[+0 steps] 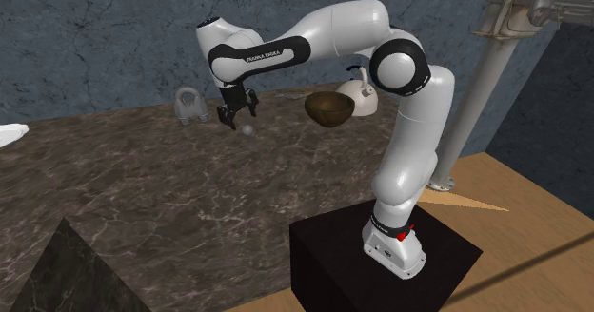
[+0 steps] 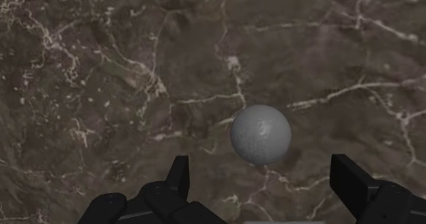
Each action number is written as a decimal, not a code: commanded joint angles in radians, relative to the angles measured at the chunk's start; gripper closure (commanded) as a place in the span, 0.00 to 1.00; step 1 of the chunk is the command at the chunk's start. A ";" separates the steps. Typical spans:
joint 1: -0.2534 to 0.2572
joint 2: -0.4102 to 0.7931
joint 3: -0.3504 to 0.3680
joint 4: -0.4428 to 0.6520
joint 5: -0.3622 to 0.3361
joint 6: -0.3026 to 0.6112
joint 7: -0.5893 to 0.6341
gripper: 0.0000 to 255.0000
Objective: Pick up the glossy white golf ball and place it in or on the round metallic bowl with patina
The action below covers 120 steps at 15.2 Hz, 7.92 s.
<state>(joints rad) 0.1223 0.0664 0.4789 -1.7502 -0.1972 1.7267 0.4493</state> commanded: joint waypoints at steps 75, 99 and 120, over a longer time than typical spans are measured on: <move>-0.136 -0.462 -0.238 -0.118 0.106 -0.252 -0.437 0.00; -0.127 -0.776 -0.298 -0.606 0.202 -0.023 -0.377 1.00; -0.137 -0.732 -0.306 -0.399 0.192 -0.185 -0.388 1.00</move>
<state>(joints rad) -0.0140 -0.6687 0.1747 -2.1646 -0.0039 1.5524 0.0633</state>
